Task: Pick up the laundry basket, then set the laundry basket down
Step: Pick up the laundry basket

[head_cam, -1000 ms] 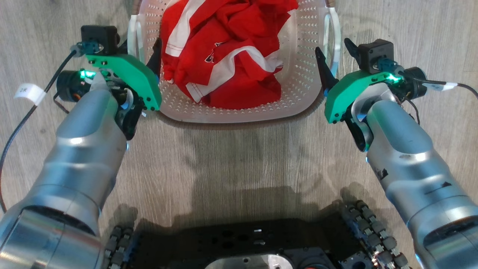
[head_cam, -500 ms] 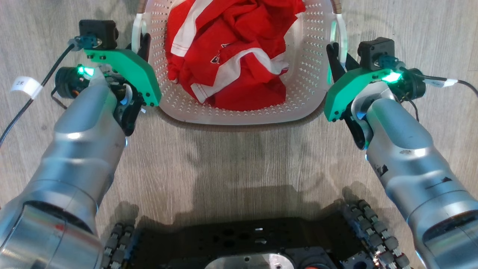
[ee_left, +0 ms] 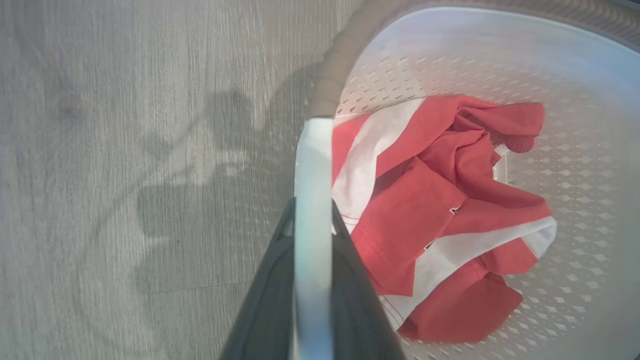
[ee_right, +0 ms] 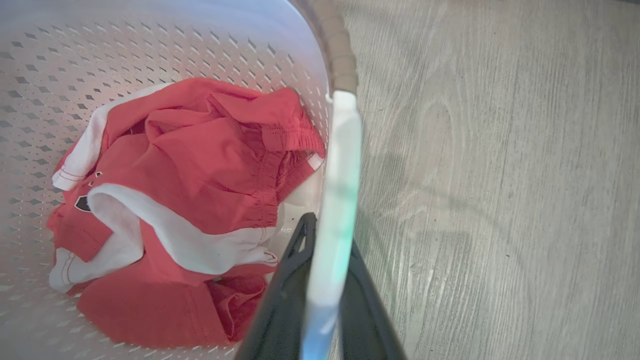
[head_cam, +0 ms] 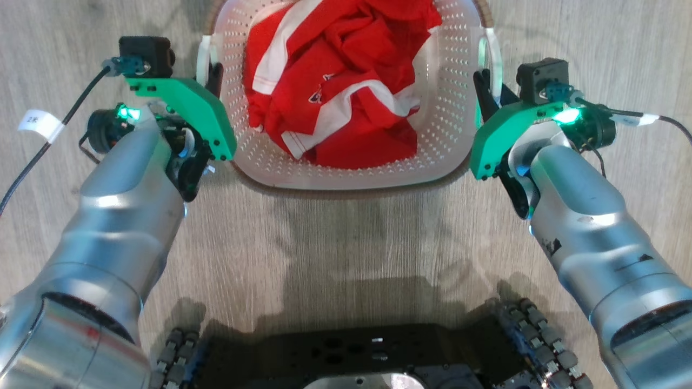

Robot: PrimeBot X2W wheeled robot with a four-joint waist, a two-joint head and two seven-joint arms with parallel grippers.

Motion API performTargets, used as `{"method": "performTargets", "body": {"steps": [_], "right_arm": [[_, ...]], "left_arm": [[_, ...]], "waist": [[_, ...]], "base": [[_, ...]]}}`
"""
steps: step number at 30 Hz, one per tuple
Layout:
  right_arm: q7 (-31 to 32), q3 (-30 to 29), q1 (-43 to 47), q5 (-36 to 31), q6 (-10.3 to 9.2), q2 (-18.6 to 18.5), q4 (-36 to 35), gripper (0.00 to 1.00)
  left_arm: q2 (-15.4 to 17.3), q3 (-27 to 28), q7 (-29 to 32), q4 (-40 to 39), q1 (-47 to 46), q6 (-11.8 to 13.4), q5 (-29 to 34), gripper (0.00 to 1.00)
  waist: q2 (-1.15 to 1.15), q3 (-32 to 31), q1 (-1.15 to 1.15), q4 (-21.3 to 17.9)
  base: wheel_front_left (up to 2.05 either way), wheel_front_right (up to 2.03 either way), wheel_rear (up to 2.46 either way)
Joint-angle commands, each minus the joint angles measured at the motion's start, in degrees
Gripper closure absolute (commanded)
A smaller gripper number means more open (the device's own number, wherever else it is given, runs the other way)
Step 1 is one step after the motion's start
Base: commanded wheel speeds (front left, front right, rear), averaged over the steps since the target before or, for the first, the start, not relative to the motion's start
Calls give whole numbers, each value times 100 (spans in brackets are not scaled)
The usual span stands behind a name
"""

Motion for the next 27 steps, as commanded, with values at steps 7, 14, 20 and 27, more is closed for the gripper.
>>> {"method": "performTargets", "body": {"steps": [7,14,20,27], "right_arm": [[-11,388,284,330,-10,103,366,100],[448,910,492,966,-10,104,417,100],[812,1315,631,1451,-10,104,373,100],[1180,1663,754,1874,-10,105,461,100]], "left_arm": [[130,-167,476,-95,251,-2,-428,100],[222,-324,956,-185,557,-2,-874,100],[324,-441,1215,-222,799,-2,-1183,100],[363,-545,1518,-187,987,-2,-1482,100]], "waist": [[0,-589,0,24],[0,-1261,0,-34],[0,-1754,0,-133],[0,-2290,0,-179]], "base": [[0,0,0],[0,0,0],[0,0,0],[0,0,0]]}}
